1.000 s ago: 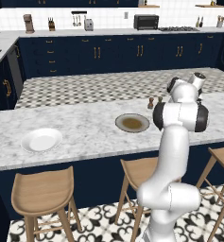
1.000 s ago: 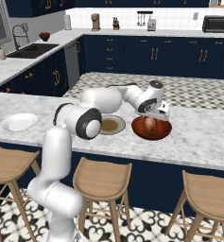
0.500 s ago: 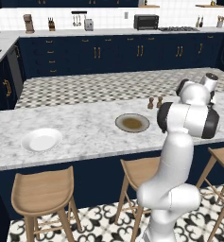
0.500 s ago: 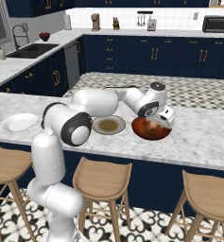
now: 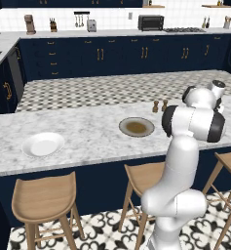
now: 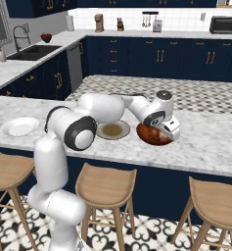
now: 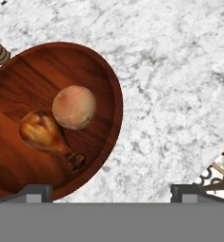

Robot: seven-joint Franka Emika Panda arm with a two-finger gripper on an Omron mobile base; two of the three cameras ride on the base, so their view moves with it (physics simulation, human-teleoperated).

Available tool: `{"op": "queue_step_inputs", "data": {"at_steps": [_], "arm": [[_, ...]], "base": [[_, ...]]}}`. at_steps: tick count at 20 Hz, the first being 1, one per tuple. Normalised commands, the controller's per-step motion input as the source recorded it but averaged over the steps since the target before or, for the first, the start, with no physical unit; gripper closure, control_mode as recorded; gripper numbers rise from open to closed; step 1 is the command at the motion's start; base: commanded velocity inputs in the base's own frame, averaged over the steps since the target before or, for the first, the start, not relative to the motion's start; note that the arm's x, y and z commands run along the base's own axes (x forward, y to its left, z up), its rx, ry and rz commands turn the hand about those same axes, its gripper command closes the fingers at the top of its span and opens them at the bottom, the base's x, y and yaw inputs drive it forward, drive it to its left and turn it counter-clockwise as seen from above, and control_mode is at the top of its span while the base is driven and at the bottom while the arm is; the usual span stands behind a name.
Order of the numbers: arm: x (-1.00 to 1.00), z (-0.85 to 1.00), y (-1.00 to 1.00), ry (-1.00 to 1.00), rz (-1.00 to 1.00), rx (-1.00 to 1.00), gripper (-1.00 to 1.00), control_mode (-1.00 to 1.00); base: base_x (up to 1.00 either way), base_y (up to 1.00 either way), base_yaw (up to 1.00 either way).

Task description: Pick the chicken drumstick and onion from their plates and place them in the bowl. Then put the bowl in the fridge.

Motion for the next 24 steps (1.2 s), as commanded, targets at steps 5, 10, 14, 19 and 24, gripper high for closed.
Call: {"op": "queue_step_inputs", "data": {"at_steps": [5,10,14,19,24], "arm": [[0.06,-0.15,-0.22,0.02,0.00,0.24,-1.00,-1.00],[0.28,-0.21,-0.06,0.05,0.00,0.09,-1.00,-1.00],[0.39,-0.35,0.00,0.03,0.00,0.04,-1.00,-1.00],[0.19,-0.31,0.00,0.00,0.00,0.04,-1.00,-1.00],[0.13,-0.44,0.01,0.00,0.00,0.05,-1.00,-1.00]], "base": [[0.00,0.00,0.00],[0.00,0.00,0.00],[0.00,0.00,0.00],[0.00,0.00,0.00],[0.00,0.00,0.00]]}}
